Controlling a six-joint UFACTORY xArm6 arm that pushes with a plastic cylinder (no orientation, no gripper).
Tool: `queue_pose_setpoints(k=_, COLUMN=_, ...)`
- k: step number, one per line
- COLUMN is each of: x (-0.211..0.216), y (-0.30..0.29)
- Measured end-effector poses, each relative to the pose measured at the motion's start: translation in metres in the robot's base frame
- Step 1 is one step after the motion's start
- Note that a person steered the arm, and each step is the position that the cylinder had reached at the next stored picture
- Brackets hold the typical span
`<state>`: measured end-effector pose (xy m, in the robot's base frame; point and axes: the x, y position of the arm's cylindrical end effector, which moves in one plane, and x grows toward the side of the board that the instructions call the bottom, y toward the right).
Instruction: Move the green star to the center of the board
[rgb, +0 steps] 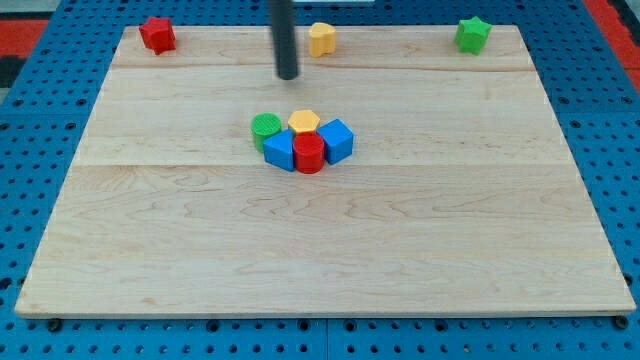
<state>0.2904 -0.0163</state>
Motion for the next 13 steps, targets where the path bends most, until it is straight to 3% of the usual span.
queue_pose_setpoints(k=1, x=0.007, y=0.051)
queue_pose_setpoints(k=4, x=-0.001, y=0.311)
queue_pose_setpoints(k=5, x=-0.046, y=0.345)
queue_pose_setpoints(k=6, x=-0.097, y=0.341)
queue_pose_setpoints(k=7, x=-0.099, y=0.331)
queue_pose_setpoints(k=10, x=-0.085, y=0.228)
queue_pose_setpoints(k=13, x=-0.032, y=0.169)
